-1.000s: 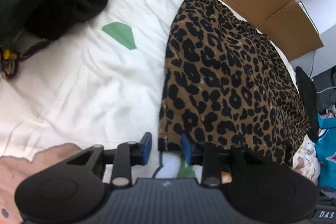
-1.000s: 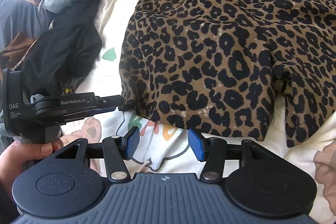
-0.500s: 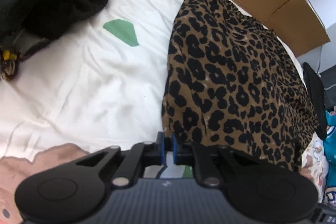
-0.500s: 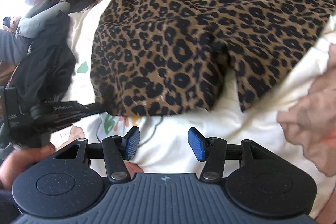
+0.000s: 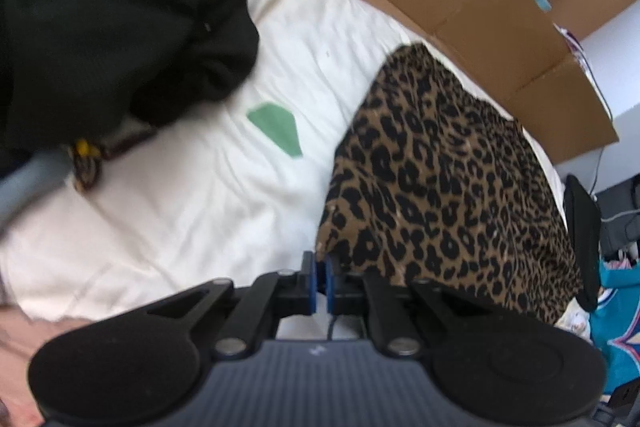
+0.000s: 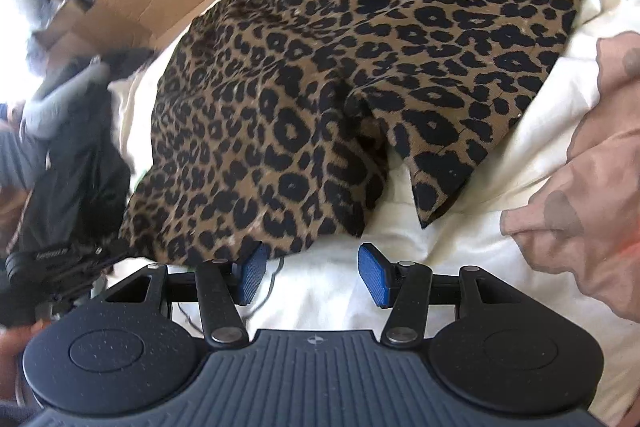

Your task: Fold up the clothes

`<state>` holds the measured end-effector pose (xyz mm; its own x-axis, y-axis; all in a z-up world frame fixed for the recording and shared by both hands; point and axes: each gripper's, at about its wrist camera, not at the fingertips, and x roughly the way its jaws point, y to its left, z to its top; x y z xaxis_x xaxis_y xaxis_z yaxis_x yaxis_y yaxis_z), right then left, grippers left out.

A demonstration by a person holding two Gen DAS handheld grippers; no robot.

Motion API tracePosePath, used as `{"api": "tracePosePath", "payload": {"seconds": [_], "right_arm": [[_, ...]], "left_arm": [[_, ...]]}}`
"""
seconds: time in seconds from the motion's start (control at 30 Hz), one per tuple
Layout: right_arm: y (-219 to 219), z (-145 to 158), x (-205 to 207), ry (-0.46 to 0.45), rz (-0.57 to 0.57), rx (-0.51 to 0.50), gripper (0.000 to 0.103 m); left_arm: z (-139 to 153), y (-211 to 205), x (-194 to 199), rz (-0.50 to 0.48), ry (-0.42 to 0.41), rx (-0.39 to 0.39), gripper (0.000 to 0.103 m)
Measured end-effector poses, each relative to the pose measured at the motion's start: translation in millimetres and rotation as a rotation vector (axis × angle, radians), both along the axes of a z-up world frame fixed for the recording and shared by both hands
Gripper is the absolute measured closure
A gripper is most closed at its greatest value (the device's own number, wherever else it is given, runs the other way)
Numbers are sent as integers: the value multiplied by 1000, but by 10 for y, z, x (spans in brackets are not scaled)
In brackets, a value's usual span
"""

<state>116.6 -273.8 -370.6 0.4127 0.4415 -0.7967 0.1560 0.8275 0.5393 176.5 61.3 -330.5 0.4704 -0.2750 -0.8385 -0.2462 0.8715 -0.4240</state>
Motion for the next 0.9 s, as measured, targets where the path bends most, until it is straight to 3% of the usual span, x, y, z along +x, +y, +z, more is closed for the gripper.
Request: {"api": "tracePosePath", "payload": {"seconds": [0.33, 0.43, 0.73, 0.77, 0.87, 0.9], "right_arm": [[-111, -27, -1, -20, -74, 27, 45], [-154, -74, 35, -14, -106, 52, 49], [-131, -287, 237, 11, -149, 117, 52], [-136, -311, 261, 13, -157, 128, 55], [-171, -320, 322, 8, -157, 177, 101], [-178, -287, 333, -3, -148, 186, 101]], "left_arm": [[298, 214, 281, 41, -67, 38, 99], [375, 212, 392, 47, -85, 35, 99], [681, 119, 786, 6, -152, 41, 100], [707, 96, 819, 0, -157, 42, 100], [791, 28, 882, -15, -170, 38, 100], [820, 8, 888, -17, -173, 36, 100]]}}
